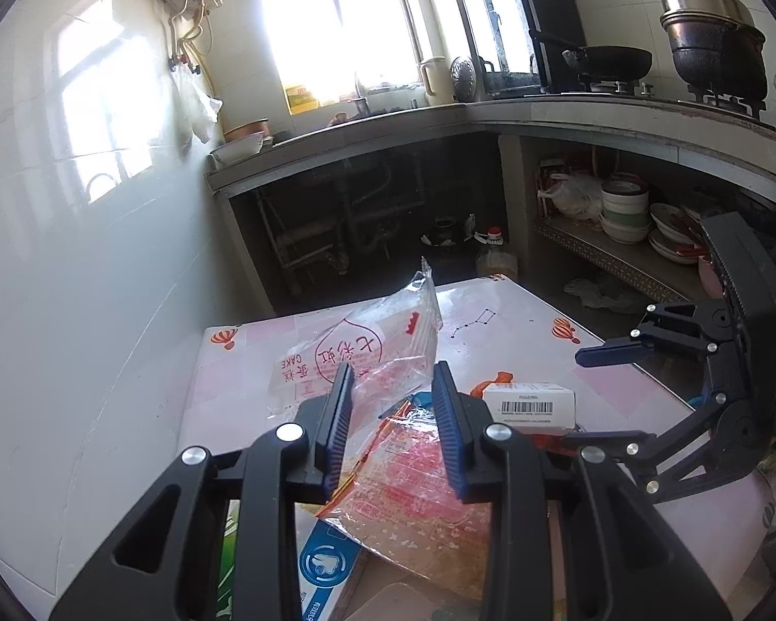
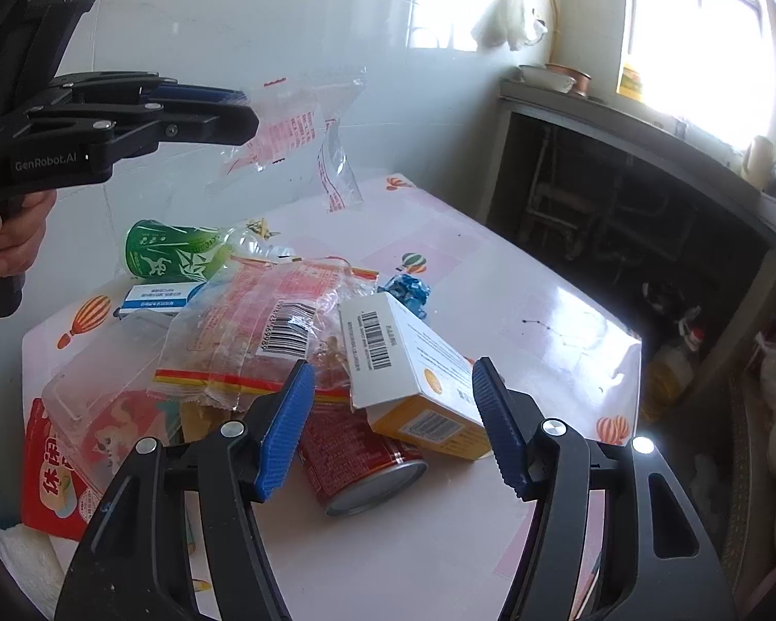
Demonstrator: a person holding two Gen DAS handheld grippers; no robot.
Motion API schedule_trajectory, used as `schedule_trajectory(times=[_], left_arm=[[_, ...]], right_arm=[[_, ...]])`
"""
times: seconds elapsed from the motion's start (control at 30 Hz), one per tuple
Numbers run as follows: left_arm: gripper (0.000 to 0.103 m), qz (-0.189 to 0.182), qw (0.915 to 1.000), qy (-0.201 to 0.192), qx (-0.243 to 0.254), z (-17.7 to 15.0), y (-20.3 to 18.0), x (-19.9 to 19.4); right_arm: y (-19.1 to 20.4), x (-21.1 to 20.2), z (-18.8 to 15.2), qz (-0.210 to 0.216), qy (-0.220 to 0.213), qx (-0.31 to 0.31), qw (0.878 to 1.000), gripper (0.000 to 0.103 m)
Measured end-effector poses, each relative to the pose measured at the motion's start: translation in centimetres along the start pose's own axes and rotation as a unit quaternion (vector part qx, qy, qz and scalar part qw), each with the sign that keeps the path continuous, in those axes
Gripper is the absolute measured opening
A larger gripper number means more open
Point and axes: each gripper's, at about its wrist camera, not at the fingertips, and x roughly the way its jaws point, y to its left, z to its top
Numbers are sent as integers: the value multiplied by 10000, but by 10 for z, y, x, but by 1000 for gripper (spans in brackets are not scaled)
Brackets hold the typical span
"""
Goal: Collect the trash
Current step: 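Reach the right tool to the white medicine box and close on it, then lift the white box with the right tool and carry it over the blue wastebasket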
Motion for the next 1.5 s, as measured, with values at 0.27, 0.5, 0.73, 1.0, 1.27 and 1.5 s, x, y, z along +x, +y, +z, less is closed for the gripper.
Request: schedule_trajectory(times=[0.27, 0.5, 0.73, 1.0, 1.27, 1.5], left_arm=[[30, 5, 9997, 27, -250, -3, 7, -2], [30, 29, 9995, 22, -321, -3, 11, -2], [30, 27, 9993, 41, -376, -1, 12, -2], [30, -53, 9992, -55, -399, 2, 5, -14], [30, -86, 9994, -106, -325, 9, -12, -40], [30, -191, 9992, -298, -158, 19, -39, -74]], right_arm=[[-3, 24, 1, -69, 359, 190, 9992, 51], [-3, 28, 2, -61, 431, 295, 9986, 43], [-13, 5, 7, -45, 234, 650, 9976, 34], [-51, -38, 3, 41, 25, 1540, 9881, 29], [-77, -85, -12, -2, -178, 2200, 9753, 27], [-89, -128, -27, 414, -521, 2780, 9583, 27]])
